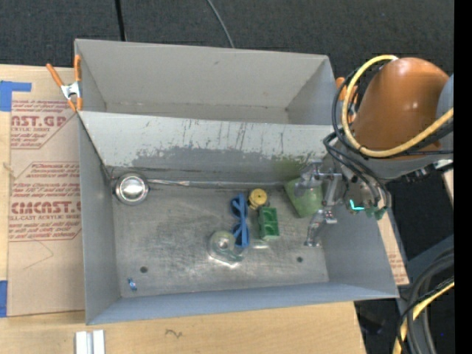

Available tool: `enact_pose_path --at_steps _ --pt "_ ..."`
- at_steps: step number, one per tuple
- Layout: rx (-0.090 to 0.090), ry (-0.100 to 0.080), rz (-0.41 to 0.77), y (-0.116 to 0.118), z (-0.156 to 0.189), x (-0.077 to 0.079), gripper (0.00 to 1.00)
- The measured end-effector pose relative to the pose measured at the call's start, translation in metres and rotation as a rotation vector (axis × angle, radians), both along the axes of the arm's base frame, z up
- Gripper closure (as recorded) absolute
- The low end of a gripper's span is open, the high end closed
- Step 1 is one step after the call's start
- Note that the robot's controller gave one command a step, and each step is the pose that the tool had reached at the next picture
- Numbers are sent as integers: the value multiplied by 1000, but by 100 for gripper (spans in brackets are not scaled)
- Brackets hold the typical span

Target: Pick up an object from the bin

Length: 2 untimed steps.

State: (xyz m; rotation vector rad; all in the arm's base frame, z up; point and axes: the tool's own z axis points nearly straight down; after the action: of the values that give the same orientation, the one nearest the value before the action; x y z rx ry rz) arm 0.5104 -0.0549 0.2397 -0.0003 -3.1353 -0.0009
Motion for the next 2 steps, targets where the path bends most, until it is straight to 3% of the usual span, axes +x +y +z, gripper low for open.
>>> enact_pose_path --at_steps 1,2 --pt "0 -15 450 17 -152 56 0" --pt "0 -10 631 -10 -139 63 0"
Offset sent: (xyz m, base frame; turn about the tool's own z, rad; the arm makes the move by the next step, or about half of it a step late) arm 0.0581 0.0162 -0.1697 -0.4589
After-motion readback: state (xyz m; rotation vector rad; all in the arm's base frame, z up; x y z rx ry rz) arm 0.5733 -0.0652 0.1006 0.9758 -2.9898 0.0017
